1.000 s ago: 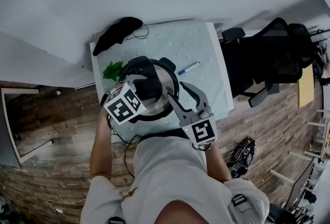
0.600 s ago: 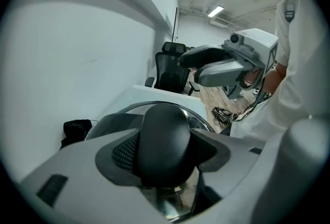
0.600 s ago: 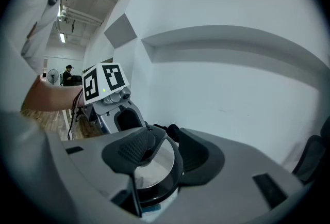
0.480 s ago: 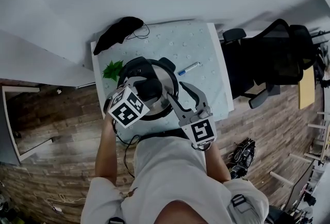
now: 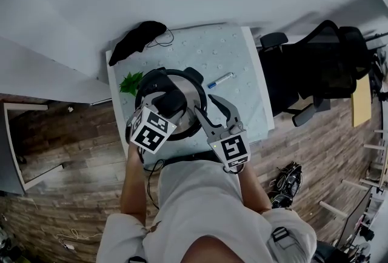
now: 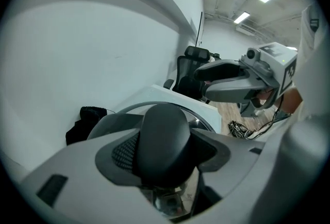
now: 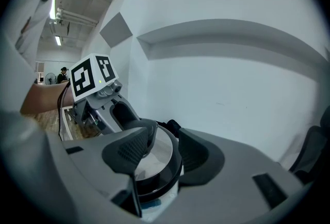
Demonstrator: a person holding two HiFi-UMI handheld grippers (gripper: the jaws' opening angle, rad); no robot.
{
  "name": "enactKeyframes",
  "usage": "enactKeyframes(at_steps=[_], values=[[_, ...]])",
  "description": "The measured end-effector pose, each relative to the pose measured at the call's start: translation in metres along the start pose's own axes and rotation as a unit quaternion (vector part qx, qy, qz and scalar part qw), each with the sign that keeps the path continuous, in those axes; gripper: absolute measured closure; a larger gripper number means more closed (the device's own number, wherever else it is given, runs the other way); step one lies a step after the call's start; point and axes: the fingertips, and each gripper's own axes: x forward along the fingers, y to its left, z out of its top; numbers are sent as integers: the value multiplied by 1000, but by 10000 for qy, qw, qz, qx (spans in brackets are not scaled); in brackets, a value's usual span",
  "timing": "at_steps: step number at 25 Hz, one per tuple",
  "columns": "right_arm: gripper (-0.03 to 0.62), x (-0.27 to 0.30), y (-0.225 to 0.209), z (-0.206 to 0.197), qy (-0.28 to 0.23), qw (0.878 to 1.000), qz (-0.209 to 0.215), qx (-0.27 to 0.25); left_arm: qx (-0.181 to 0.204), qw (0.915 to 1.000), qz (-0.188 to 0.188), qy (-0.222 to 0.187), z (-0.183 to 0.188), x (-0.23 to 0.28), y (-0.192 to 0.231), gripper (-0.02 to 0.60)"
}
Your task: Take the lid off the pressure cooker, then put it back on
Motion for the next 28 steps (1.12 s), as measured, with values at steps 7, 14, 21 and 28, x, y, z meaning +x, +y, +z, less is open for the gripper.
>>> enactKeyframes(at_steps=[7,14,21,28], values=[[404,5,0,-7,44,9999,3,109,-395,9985,366,-111,1,0,3,305],[404,5,1,-6,37,9999,-19,119,-579,9961,610,-260,1,0,5,302],[404,6,2,2,-59,9999,-102,96,-476,9897,739,-1129,21,-17,7,262],[413,7,8,4,-31,9999,-140,10,-391,9774,1026,-1807,29,-47,12,278]])
